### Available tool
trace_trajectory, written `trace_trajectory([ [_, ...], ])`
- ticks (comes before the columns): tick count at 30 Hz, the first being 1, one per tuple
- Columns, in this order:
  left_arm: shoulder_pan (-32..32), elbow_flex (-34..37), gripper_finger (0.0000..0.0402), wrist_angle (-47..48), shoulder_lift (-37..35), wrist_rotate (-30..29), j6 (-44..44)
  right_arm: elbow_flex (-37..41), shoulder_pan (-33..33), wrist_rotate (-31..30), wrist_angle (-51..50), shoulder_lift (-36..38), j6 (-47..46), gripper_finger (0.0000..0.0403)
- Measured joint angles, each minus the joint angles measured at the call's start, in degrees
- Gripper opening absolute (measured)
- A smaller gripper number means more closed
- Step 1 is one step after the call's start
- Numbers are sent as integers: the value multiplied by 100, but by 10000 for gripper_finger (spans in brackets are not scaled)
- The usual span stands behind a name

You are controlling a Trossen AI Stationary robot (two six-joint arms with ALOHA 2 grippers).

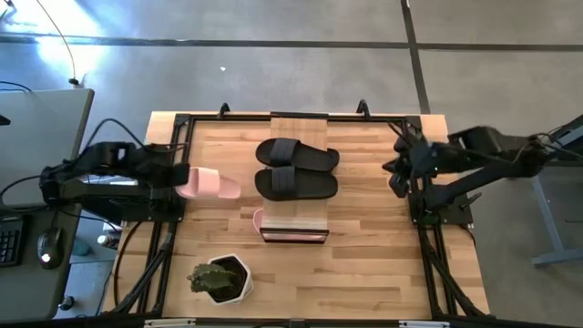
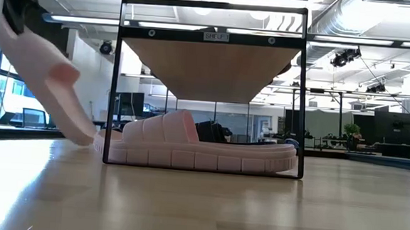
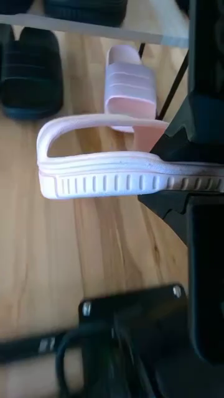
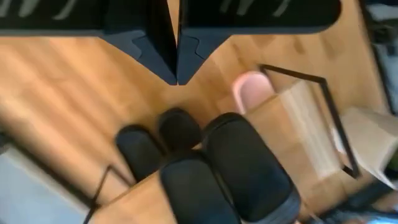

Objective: Pick and place slides into the shelf
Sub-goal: Put the pink slipper under the shelf

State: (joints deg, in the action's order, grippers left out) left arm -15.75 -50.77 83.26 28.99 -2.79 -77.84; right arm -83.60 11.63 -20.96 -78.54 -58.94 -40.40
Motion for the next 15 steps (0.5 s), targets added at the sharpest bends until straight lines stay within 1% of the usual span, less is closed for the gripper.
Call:
trace_trajectory([
  [6, 0, 863, 19, -911, -2, 270, -6, 2641, 333, 341, 2064, 1542, -1073, 1],
  [8, 0, 831, 19, -964, 47, 283, -18, 3482, 465, 402, 2685, 1890, -1423, 0],
  [11, 0, 822, 19, -1152, 113, 286, -36, 4578, 614, 553, 3626, 2165, -1897, 0],
  [15, 0, 823, 19, -1191, 154, 303, -186, 5711, 730, 616, 4908, 2262, -2393, 0],
])
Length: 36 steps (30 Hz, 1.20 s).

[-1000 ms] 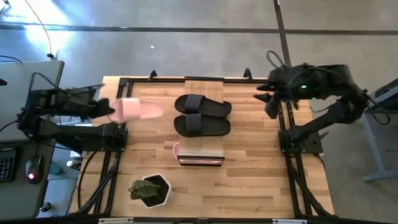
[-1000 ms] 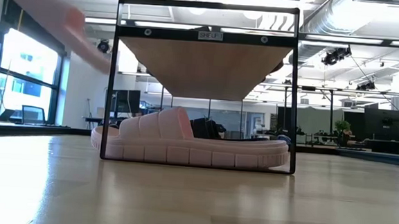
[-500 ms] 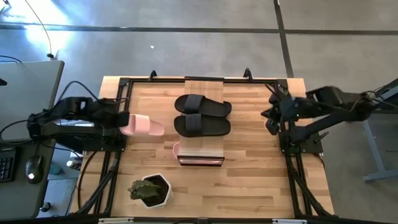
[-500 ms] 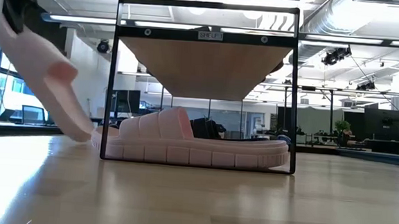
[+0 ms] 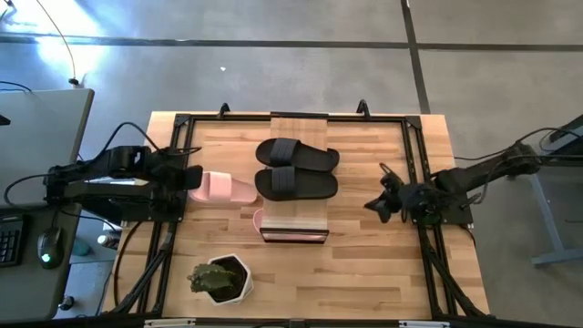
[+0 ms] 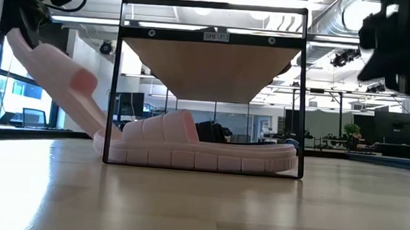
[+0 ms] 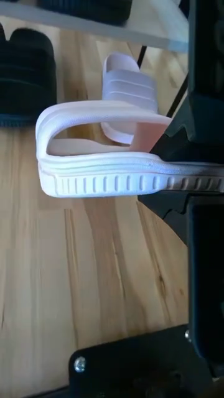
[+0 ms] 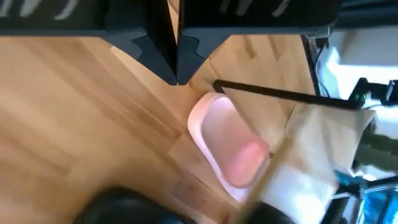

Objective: Pick and place slides into the shelf
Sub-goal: Put the pink slipper under the shelf

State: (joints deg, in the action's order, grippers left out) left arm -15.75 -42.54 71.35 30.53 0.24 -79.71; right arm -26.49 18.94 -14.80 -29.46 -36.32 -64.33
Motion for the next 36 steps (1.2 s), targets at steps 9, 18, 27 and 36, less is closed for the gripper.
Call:
trace_trajectory([
  [9, 0, 0, 19, -555, 551, 25, 1, 1298, -10, -123, 2011, -7, -788, 0],
  [18, -5, -2, 19, -584, 1605, 274, 451, 1353, -13, -117, 2107, -7, -748, 0],
  [27, -4, 0, 19, -1011, 2239, 317, 575, 1354, -13, -148, 1815, -11, -1562, 0],
  [36, -4, 10, 19, -1669, 2923, 305, 773, 1354, -429, 235, 1931, -498, -1772, 0],
])
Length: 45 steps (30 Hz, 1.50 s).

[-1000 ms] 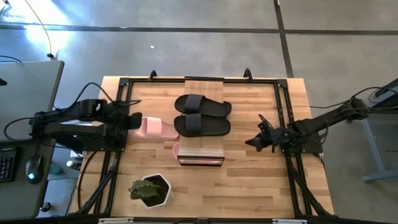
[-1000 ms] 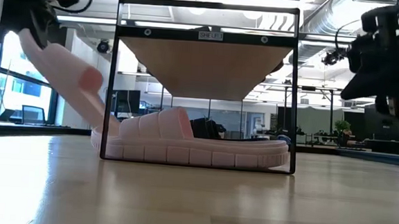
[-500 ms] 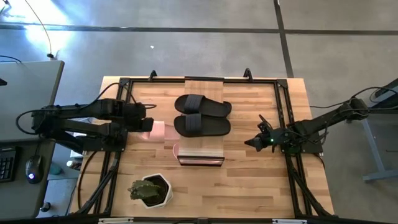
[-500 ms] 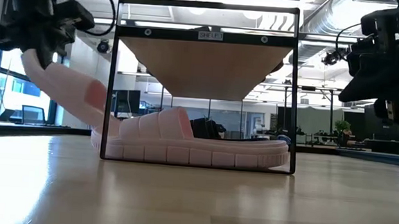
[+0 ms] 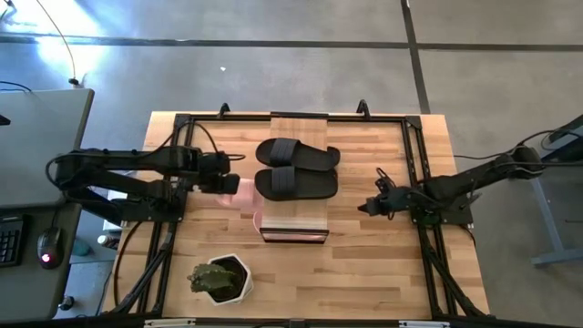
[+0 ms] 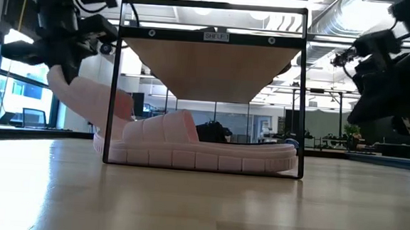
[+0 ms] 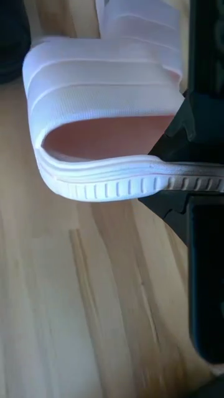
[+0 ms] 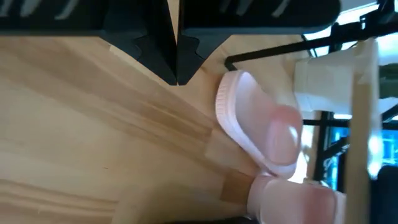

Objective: Pick and place slides into the shelf
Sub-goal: Put the pink slipper under the shelf

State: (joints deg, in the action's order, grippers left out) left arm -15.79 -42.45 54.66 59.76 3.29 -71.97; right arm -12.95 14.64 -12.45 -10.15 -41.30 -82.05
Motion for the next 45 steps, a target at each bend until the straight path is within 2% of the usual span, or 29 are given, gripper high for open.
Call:
trace_trajectory([
  [4, 0, 216, 19, -577, 238, 183, 32, 2, -442, 322, 240, -385, 300, 0],
  [10, -4, 729, 19, -1062, 214, 328, -91, 6, -1363, 730, 625, -984, 732, 0],
  [14, -2, 929, 19, -1335, 210, 340, -134, 374, -2071, 1218, 1923, -1470, 879, 0],
  [17, -2, 1031, 19, -1695, 211, 357, -180, 788, -2472, 1400, 3048, -1869, 774, 0],
  [19, 0, 1070, 19, -1811, 210, 357, -180, 937, -2649, 1444, 3455, -2097, 712, 0],
  [24, 0, 1138, 19, -1913, 228, 324, -196, 826, -2855, 1552, 3664, -2601, 771, 0],
  [31, 4, 1149, 19, -2038, 228, 182, -178, 480, -3389, 943, 3648, -3111, 1209, 0],
  [42, 4, 1149, 21, -2178, 228, 31, -178, 411, -4197, 956, 4255, -3624, 1541, 0],
  [45, 4, 1149, 25, -2216, 228, -9, -178, 337, -4314, 1171, 4304, -3792, 1739, 0],
])
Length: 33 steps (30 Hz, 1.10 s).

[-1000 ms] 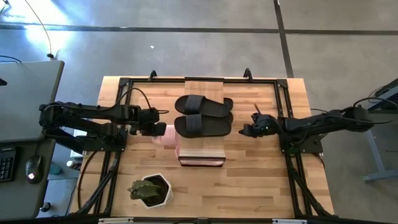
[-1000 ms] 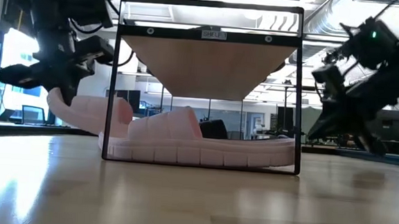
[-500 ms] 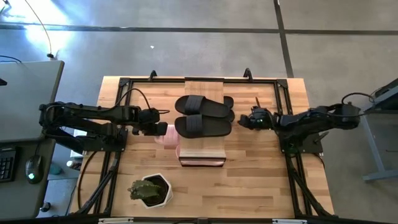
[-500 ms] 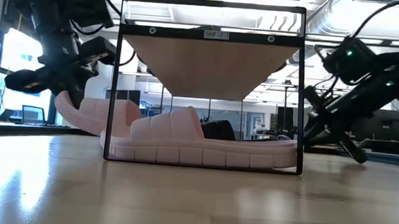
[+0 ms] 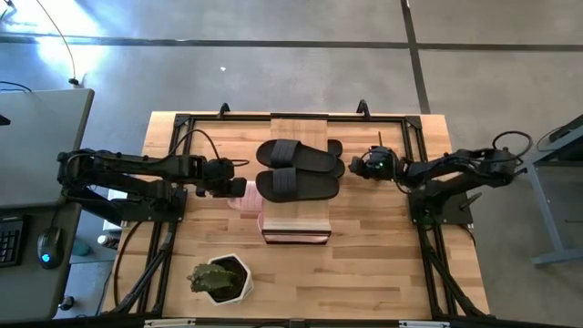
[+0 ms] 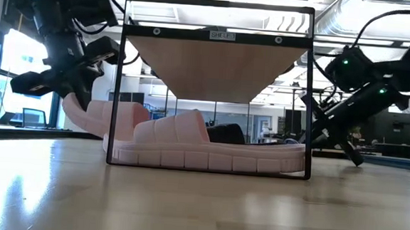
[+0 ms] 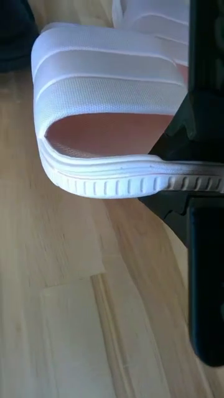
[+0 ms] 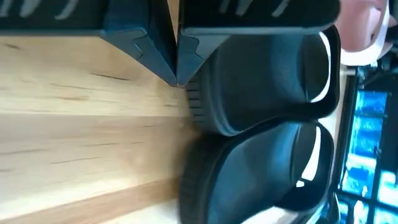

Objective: Pick and place slides into the shelf
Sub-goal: Put the pink slipper under the shelf

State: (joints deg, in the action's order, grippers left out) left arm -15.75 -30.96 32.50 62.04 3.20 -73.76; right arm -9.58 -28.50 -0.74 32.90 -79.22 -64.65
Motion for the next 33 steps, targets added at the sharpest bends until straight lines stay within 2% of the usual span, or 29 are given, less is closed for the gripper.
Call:
trace_trajectory([
  [6, 0, 0, 48, -1, 126, 19, 43, -651, 57, 254, -138, -565, 198, 0],
  [11, -2, 0, 52, -90, 371, 151, 42, -1120, 72, 725, -197, -1048, 321, 0],
  [23, -2, 0, 49, -689, 645, 148, 44, -1144, 125, 807, -163, -1168, 430, 0],
  [33, -7, 2, 71, -697, 728, 277, 393, -1141, 125, 851, -220, -1172, 473, 0],
])
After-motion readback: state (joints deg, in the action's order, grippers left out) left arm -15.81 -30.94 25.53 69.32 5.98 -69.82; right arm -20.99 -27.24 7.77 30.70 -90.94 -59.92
